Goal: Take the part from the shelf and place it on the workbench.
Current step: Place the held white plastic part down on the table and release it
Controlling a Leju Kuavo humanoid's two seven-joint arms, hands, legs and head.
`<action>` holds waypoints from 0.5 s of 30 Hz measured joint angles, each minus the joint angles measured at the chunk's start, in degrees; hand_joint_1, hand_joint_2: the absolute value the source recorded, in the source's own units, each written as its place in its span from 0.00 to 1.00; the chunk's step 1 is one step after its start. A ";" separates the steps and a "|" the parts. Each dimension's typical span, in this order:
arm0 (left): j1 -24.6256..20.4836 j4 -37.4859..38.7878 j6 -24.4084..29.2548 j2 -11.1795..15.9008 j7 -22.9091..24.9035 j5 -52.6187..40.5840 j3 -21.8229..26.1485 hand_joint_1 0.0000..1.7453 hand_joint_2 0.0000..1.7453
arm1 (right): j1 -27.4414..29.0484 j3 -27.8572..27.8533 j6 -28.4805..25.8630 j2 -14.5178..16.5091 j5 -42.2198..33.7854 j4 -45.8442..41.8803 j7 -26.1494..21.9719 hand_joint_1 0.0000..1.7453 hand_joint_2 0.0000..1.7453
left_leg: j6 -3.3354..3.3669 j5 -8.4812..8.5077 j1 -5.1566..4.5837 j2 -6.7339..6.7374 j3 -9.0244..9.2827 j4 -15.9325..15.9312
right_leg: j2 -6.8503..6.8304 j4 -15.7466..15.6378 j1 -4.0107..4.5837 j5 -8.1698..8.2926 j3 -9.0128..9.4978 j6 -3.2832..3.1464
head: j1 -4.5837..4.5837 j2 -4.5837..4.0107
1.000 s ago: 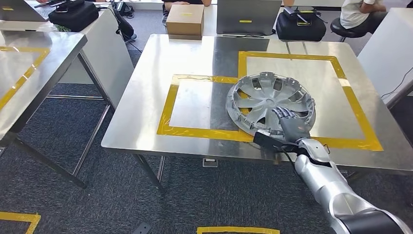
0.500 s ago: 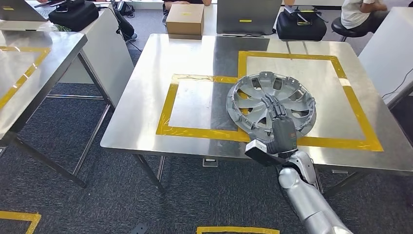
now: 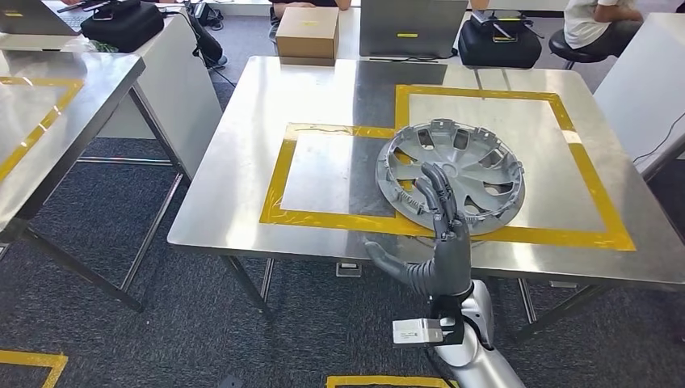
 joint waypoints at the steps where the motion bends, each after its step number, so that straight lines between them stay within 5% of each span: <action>1: -0.03 -0.01 0.03 -0.09 0.10 -0.17 0.00 0.00 0.00 | 0.47 0.32 -0.75 0.00 -1.04 -0.83 -0.17 0.00 1.00 | 0.00 0.00 0.00 0.00 0.01 0.00 | 0.00 -0.01 0.00 0.00 0.01 0.00 | 0.00 0.00; 15: -0.08 -0.01 0.17 -0.99 0.74 -1.52 0.00 0.00 0.00 | 7.25 0.40 -5.24 0.33 -7.77 -3.19 -0.32 0.00 1.00 | -0.01 -0.02 0.02 0.01 0.02 0.00 | 0.00 -0.04 -0.02 0.00 0.02 0.00 | 0.00 0.00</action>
